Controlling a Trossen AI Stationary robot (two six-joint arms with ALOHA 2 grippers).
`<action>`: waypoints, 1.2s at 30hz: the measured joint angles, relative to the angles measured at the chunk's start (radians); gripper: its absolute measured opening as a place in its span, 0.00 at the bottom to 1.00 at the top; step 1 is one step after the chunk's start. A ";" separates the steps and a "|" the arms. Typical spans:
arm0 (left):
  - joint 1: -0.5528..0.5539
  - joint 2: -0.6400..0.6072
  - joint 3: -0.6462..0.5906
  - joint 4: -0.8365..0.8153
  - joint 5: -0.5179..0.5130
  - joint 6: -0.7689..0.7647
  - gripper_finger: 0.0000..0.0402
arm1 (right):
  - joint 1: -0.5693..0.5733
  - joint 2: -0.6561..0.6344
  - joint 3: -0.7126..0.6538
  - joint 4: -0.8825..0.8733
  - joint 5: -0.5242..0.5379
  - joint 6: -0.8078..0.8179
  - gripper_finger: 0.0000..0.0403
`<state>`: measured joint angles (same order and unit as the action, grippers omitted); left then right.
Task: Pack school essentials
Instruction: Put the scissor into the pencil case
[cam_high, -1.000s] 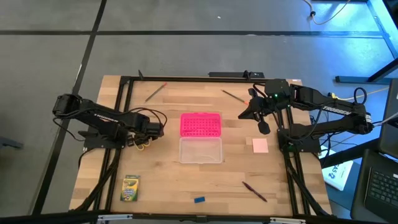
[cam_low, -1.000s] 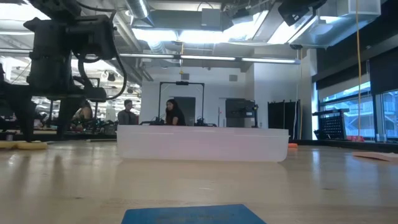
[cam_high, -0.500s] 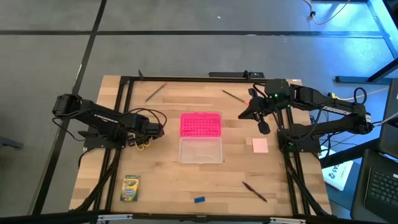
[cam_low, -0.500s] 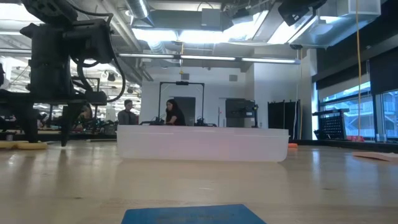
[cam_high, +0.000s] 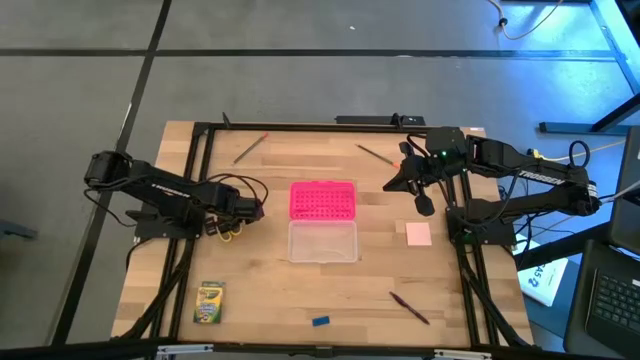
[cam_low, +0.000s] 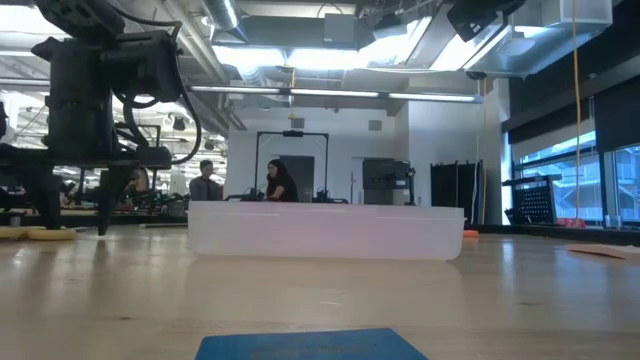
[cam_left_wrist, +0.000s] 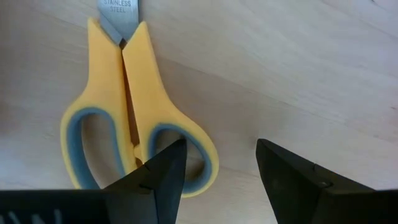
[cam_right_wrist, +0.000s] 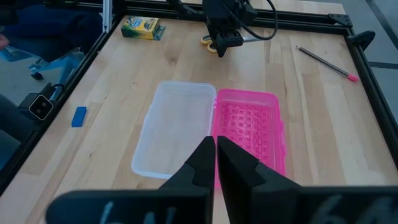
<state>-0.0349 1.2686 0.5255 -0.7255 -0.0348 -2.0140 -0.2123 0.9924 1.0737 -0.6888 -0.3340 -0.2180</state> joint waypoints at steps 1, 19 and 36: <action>0.000 0.000 0.000 0.000 0.000 0.000 0.48 | 0.000 0.000 0.000 0.000 0.000 0.000 0.05; -0.006 0.001 -0.002 -0.010 0.005 0.097 0.27 | 0.000 0.000 0.000 0.000 0.000 0.000 0.05; -0.010 0.000 -0.001 -0.011 0.006 0.206 0.02 | 0.000 0.000 0.000 0.000 0.000 0.000 0.05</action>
<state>-0.0447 1.2686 0.5245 -0.7366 -0.0286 -1.8076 -0.2119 0.9924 1.0735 -0.6888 -0.3340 -0.2179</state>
